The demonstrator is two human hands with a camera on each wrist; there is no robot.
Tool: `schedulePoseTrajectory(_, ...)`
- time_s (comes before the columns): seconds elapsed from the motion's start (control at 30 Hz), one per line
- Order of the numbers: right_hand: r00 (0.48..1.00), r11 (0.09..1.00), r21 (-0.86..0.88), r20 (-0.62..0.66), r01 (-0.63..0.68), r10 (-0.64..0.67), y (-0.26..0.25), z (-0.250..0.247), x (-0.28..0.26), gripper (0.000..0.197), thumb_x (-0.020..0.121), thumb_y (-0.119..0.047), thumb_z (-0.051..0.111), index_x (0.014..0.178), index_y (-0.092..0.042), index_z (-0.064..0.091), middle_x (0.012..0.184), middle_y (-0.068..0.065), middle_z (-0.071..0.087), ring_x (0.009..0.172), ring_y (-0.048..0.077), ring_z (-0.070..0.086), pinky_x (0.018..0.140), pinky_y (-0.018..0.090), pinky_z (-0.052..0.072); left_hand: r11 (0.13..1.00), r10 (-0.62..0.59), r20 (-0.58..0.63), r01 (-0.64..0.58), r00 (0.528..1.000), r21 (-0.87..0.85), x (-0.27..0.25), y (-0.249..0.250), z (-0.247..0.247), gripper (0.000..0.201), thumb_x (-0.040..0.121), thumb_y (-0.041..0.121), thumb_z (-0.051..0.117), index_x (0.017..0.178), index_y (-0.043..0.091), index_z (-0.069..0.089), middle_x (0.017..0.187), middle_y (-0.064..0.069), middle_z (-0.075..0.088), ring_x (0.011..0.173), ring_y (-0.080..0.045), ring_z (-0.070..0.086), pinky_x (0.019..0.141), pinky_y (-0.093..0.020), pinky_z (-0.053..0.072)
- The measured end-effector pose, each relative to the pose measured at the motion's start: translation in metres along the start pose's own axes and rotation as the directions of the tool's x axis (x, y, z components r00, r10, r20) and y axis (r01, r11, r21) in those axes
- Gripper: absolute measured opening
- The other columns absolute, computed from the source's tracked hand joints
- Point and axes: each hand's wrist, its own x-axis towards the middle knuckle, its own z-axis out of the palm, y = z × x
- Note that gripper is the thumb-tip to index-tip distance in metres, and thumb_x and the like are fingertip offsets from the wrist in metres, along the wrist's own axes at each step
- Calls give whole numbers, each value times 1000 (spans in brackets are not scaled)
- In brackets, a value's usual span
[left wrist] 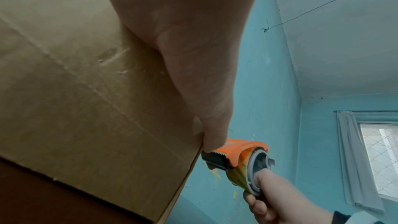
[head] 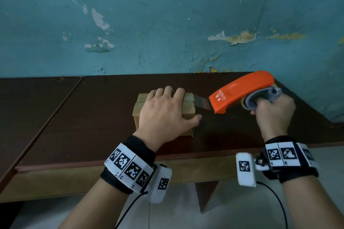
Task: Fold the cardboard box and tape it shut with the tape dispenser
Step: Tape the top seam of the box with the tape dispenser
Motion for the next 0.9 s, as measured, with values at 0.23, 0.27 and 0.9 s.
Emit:
schedulePoseTrajectory(0.23,995,977,-191,16,98,-97,0,-1,-2,7,90,-2,64,87,-6,69,84,8,69,78,22,68,69,30,53,1000,2,20,-2,1000,-7,0,0,-1,83,85,87,37,139,25,51,125,-3,63,120,-26,59,113,-43,40)
schedulePoseTrajectory(0.27,995,973,-208,18,99,-97,0,-1,-1,6,90,-3,65,86,-6,68,84,9,70,79,24,69,71,33,54,1000,2,23,-1,1000,-8,1,0,-1,83,85,87,38,139,25,51,125,-3,63,120,-26,59,113,-43,39)
schedulePoseTrajectory(0.9,995,941,-327,83,83,-58,-12,9,-11,19,92,-8,68,85,-23,57,84,-1,57,81,19,57,72,33,44,1000,6,1,-6,1000,-4,0,-1,1,93,79,94,32,138,25,54,124,-4,65,119,-27,61,110,-44,42)
